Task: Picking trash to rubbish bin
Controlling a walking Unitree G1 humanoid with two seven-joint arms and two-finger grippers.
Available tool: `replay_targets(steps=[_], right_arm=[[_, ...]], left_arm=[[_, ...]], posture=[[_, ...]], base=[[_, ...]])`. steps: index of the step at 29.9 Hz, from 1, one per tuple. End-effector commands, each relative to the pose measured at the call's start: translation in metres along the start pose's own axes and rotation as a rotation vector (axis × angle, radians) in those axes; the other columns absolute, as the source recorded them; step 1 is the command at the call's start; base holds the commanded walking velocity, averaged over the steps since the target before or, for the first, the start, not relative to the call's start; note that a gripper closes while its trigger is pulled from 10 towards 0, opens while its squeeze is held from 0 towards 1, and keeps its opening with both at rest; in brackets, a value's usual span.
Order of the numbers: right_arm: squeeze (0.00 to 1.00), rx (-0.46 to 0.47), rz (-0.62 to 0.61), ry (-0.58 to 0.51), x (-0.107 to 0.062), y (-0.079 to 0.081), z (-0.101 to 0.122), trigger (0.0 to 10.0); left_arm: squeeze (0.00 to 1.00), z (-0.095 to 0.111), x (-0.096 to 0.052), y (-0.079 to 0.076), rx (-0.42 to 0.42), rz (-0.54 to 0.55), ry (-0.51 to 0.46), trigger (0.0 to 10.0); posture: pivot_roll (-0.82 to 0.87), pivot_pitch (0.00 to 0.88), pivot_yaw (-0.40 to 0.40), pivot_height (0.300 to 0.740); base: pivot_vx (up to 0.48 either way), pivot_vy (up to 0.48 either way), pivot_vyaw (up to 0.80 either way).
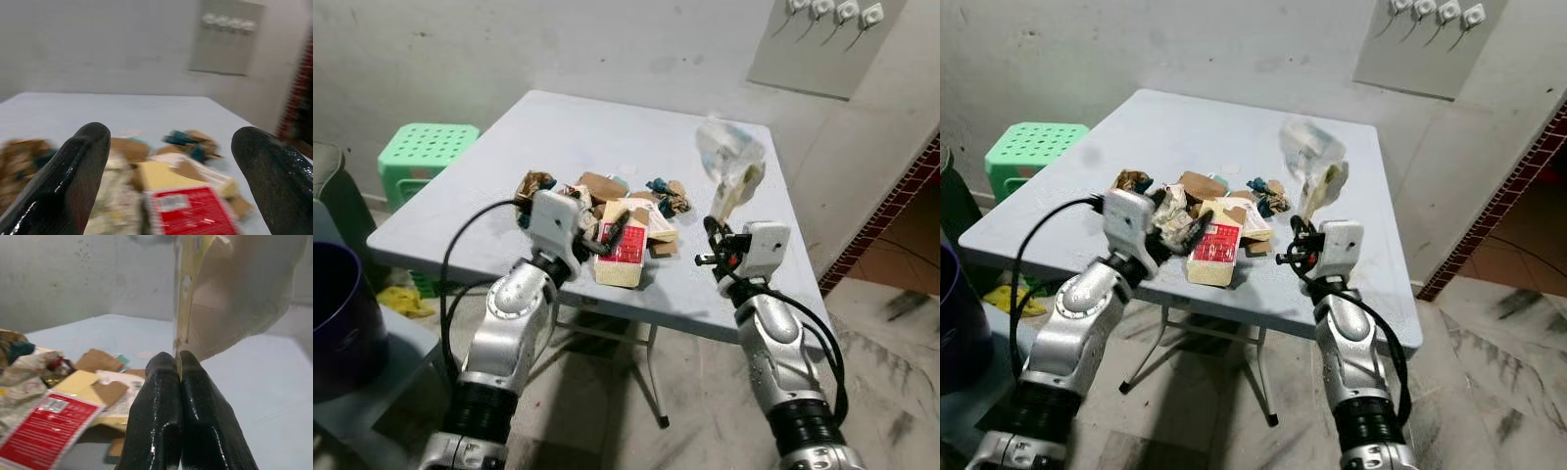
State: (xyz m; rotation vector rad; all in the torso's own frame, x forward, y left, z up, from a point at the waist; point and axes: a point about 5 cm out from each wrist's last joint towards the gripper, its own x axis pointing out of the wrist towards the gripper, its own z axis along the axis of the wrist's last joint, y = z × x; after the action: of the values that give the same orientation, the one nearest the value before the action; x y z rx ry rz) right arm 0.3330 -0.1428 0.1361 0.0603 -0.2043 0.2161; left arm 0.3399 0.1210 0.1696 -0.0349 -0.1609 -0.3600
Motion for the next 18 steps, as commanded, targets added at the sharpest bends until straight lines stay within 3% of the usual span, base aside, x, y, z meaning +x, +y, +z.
replay_targets(steps=[1, 4, 10, 18], right_arm=[[0.00, -0.048, -0.020, -0.014, -0.003, -0.006, 0.005, 10.0], [0.00, -0.056, -0.039, -0.031, -0.009, -0.010, 0.008, 10.0], [0.00, -0.088, -0.068, -0.022, -0.014, -0.011, 0.007, 10.0], [0.00, -0.089, -0.068, 0.000, -0.016, -0.011, 0.004, 10.0]], left_arm=[[0.00, -0.001, 0.000, 0.011, -0.002, 0.092, 0.000, 10.0], [0.00, -0.005, -0.006, 0.021, -0.005, 0.165, 0.002, 10.0], [0.00, -0.014, -0.013, 0.025, 0.025, 0.218, 0.020, 10.0], [0.00, -0.017, -0.012, 0.024, 0.004, 0.215, 0.033, 10.0]], posture=[[-0.01, 0.000, -0.091, 0.740], [-0.01, 0.000, -0.088, 0.740], [0.00, 0.000, -0.094, 0.740], [0.02, 0.000, -0.105, 0.740]], base=[[0.000, 0.000, 0.00], [0.000, 0.000, 0.00], [0.000, 0.000, 0.00], [0.000, 0.000, 0.80]])
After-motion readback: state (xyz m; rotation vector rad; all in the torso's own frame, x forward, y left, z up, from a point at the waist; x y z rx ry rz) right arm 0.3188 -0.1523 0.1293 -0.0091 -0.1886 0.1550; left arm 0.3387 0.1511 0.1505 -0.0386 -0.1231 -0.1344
